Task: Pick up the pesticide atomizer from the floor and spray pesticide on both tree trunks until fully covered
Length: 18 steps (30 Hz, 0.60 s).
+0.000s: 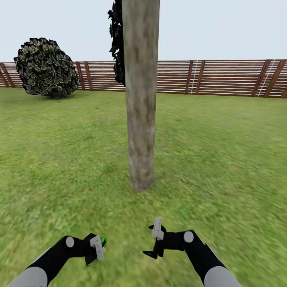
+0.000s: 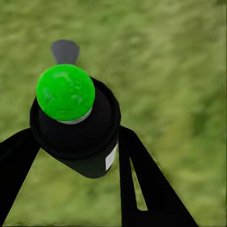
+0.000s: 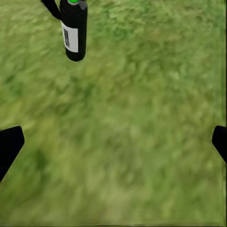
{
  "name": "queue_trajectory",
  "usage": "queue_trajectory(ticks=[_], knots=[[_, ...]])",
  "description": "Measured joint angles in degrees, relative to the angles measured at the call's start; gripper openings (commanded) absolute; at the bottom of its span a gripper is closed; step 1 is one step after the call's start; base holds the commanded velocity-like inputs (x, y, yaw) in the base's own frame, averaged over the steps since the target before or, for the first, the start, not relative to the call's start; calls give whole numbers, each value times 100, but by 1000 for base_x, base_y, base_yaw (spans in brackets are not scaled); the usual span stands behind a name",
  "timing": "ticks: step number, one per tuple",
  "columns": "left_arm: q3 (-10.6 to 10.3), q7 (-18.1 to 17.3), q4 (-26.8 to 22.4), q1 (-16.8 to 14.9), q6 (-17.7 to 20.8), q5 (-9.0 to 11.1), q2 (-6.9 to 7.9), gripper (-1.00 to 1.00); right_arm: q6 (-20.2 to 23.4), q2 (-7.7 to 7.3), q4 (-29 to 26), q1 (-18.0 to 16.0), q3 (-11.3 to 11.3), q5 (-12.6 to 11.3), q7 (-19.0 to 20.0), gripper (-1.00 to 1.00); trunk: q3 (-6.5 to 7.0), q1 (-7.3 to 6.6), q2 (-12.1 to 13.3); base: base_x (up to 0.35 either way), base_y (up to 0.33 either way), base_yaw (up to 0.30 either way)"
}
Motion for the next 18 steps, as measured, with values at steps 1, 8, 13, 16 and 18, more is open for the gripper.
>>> queue_trajectory(ticks=[1, 8, 13, 16, 18], knots=[[161, 184, 18, 3, 0, 44, -3, -100, -4, -48, 9, 2, -5, 0, -152, 100, 0, 0, 0, 0, 0, 0], [1397, 1402, 672, 12, -6, 263, -101, -100, -9, -764, 1006, 34, -394, -292, -2473, 100, -1, 0, 0, 0, 0, 0], [2008, 2128, 955, 12, 375, 705, -350, -100, -579, -942, 2461, 38, -1136, -633, -5052, 100, -1, 0, 0, 0, 0, 0], [2087, 2352, 964, 6, 992, 914, -483, -100, -1212, -924, 2857, 51, -1238, -685, -6405, 100, -1, 0, 0, 0, 0, 0], [2102, 2383, 945, -6, 1228, 1121, -534, -100, -1367, -917, 2972, 71, -1245, -695, -6886, 100, 0, 0, 0, 0, 0, 0]])
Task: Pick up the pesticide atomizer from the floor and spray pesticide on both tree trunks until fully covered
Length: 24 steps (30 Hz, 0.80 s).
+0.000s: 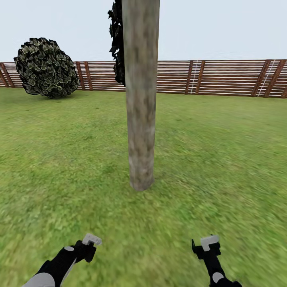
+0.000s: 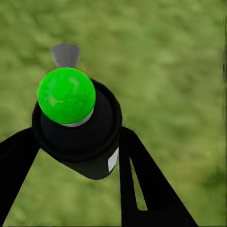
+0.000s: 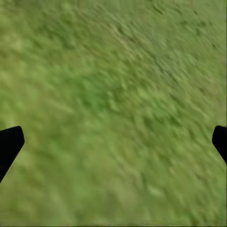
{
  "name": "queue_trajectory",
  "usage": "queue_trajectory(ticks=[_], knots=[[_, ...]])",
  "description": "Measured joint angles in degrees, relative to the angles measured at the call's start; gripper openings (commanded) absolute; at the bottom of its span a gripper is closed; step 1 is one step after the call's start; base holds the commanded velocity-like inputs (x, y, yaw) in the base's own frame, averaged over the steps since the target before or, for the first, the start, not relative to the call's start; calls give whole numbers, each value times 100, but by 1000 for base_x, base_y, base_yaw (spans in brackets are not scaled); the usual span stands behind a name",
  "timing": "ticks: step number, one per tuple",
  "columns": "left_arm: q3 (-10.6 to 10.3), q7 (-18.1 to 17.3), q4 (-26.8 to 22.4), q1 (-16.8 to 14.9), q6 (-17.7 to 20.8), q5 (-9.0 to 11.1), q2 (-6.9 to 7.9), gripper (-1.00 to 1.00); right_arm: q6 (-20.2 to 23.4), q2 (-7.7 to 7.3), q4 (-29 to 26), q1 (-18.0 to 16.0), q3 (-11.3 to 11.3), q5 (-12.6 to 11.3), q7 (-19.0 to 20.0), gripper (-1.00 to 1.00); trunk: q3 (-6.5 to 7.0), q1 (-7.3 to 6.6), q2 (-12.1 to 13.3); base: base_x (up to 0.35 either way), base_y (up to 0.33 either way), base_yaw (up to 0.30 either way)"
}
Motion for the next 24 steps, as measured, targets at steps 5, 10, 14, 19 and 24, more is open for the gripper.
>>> queue_trajectory(ticks=[5, 10, 14, 19, 24], knots=[[-28, 20, -44, -49, 709, 588, -94, -100, -260, -2, 213, 202, -15, -503, -651, 100, 0, 0, 0, 0, 0, 0], [-47, 24, -51, -47, 880, 636, -102, -100, -383, 24, 231, 336, 10, -897, -636, 100, 0, 0, 0, 0, 0, 0], [-52, 18, -59, -49, 889, 657, -102, -100, -391, 51, 244, 343, 16, -924, -622, 100, 0, 0, 0, 2, 0, 0], [-65, 17, -255, -64, 900, 648, -233, -100, -390, 98, 340, 344, 20, -928, -625, 100, 1, -3, 0, 180, -54, 0], [-51, 28, -355, -64, 891, 660, -266, -100, -391, 227, 353, 344, 11, -941, -644, 100, 0, -3, 0, 256, -155, 0]])
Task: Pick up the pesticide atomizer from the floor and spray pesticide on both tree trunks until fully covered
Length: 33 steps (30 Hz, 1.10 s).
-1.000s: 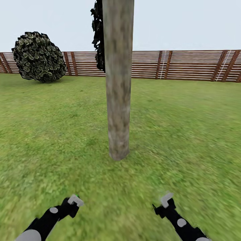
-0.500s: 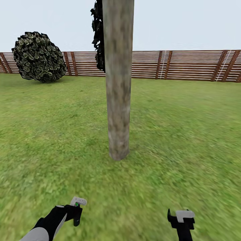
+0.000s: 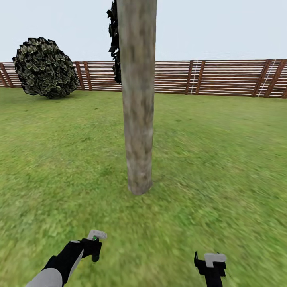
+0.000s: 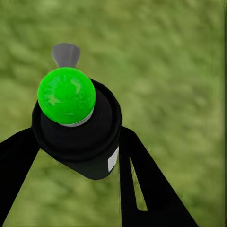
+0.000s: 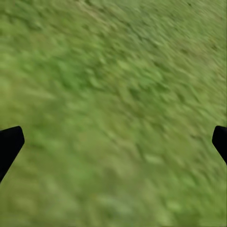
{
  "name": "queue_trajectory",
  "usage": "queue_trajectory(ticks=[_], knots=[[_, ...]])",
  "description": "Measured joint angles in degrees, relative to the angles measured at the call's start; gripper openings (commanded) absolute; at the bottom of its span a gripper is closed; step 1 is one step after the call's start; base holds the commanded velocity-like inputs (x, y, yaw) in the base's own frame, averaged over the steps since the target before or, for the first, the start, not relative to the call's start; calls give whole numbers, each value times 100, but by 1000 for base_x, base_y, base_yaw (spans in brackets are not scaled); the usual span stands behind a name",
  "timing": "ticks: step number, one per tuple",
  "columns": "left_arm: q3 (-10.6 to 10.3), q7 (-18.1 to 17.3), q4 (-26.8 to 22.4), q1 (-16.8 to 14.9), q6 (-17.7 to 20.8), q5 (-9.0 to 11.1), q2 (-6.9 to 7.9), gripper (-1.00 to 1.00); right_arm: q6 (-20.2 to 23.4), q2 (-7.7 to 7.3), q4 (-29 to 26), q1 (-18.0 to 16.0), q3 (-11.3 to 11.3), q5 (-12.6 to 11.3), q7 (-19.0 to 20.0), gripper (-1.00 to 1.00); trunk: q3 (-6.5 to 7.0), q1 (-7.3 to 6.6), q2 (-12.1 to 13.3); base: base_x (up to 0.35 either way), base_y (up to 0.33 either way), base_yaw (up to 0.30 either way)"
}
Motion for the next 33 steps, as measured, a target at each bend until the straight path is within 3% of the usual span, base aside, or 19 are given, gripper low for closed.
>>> queue_trajectory(ticks=[13, 20, 24, 31, 32, 33], knots=[[35, 8, -443, 16, 3, 24, -65, -100, -1, 15, -3, 1, -11, -25, -6, 100, 0, 5, 0, -9, -246, -254], [37, 7, -556, -11, 43, 35, -136, -100, 0, 15, -3, 2, -12, -25, -3, 100, 0, 3, 0, -90, -58, -297], [16, -23, -825, -89, 541, 50, -276, -100, 0, 15, -3, 1, -12, -25, -3, 100, 0, 2, 0, -5, -3, -297], [22, -49, -1053, -550, 1257, 137, -288, -100, 1, 16, -3, 1, -11, -25, -3, 100, 0, 2, 0, -1, 0, -238], [20, -55, -1448, -655, 1773, 70, -214, -100, 5, 16, 7, 0, -11, -2, 12, 100, 0, 3, 1, 0, 0, 0], [23, -55, -1646, -650, 1830, 128, -209, -100, 7, 16, 7, 0, -12, 3, 14, 100, 1, 2, 0, 0, 0, 0]])
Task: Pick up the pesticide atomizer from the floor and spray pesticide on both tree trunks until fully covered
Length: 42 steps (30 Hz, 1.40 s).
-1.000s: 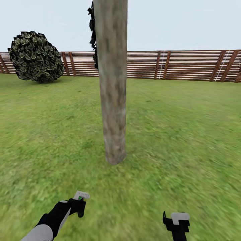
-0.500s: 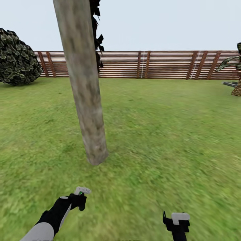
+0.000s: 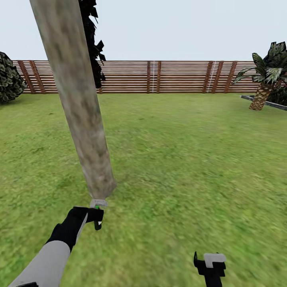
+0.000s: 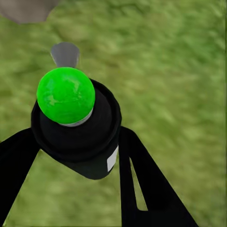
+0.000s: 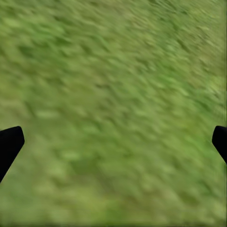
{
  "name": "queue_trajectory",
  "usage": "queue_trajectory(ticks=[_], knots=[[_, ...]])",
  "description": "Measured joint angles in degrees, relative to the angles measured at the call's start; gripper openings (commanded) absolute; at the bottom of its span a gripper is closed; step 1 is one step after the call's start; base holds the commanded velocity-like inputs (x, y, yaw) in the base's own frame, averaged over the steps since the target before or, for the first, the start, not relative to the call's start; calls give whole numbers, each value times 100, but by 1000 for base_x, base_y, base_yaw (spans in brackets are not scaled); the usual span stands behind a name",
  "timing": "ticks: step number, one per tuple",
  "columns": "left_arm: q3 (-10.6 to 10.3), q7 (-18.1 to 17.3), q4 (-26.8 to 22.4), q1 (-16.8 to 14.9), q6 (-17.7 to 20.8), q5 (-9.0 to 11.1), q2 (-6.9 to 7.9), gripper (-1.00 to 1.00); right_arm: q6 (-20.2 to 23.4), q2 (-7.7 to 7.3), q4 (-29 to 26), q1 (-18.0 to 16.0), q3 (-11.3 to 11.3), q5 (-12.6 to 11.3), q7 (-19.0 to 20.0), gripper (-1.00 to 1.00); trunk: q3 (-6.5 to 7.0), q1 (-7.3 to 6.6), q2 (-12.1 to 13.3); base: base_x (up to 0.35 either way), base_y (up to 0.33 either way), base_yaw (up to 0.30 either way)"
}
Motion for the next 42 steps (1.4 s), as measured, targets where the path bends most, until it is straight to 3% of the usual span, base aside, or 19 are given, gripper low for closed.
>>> queue_trajectory(ticks=[8, 9, 10, 34, 42], knots=[[33, 1, -116, 36, 33, 4, -4, -100, 3, 0, 0, 0, 0, 7, -3, 100, -1, 0, 0, -1, 0, 0], [-29, 24, -519, 44, 10, -40, 0, -100, 11, -2, 0, 0, 8, 14, 1, 100, 0, 0, 0, -2, 0, 0], [-31, 26, -573, 45, 12, -35, -3, -100, 11, -4, 0, 0, 8, 15, 1, 100, -1, 0, 0, -1, 0, 0], [-22, 44, -576, 28, 14, -40, 1, -100, 11, 0, 0, 0, 9, 16, 1, 100, -1, 0, 0, -56, 0, 0], [-3, 41, -584, -211, 201, -7, -44, -100, 11, -12, 0, 8, 8, 15, 1, 100, 0, 0, 0, 0, 0, 0]])
